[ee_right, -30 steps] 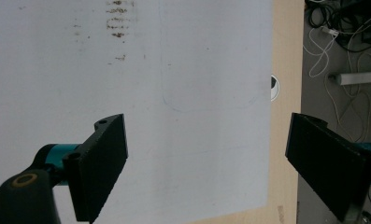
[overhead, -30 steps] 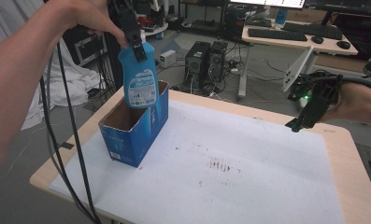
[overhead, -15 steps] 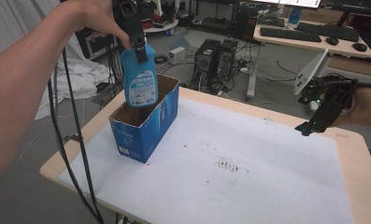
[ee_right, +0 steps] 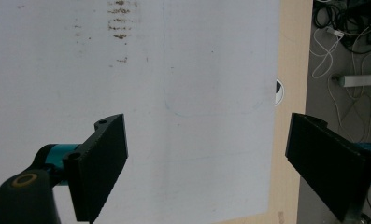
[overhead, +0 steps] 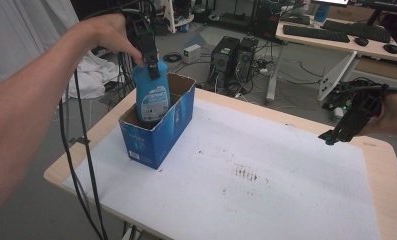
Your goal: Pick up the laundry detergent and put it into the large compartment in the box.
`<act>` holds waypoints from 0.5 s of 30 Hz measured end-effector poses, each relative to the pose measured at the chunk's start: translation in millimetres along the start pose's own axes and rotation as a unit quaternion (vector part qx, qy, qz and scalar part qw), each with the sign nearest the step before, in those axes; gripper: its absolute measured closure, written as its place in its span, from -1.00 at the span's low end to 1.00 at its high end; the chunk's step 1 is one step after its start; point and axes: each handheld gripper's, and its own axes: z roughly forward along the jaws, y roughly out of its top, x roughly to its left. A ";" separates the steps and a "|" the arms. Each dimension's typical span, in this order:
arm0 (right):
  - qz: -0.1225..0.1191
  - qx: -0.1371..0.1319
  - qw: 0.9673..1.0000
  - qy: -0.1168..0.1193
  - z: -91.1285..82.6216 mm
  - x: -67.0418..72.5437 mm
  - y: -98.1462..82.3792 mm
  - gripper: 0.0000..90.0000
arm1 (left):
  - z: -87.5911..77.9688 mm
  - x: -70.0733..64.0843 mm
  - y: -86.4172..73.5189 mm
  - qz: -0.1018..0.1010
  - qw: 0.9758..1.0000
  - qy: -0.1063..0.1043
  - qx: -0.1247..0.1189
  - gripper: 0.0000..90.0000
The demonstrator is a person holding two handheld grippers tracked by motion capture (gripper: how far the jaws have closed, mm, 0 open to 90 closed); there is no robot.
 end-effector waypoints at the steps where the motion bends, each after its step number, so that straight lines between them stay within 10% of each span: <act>1: 0.001 -0.001 1.000 0.000 0.4 0.5 0.3 -0.73 | 3.6 0.2 -0.5 0.002 1.000 -0.002 0.002 -0.18; 15: -0.002 0.006 1.000 0.004 7.9 1.9 2.1 -0.73 | 54.4 -1.7 -11.7 0.006 1.000 -0.003 0.009 -0.18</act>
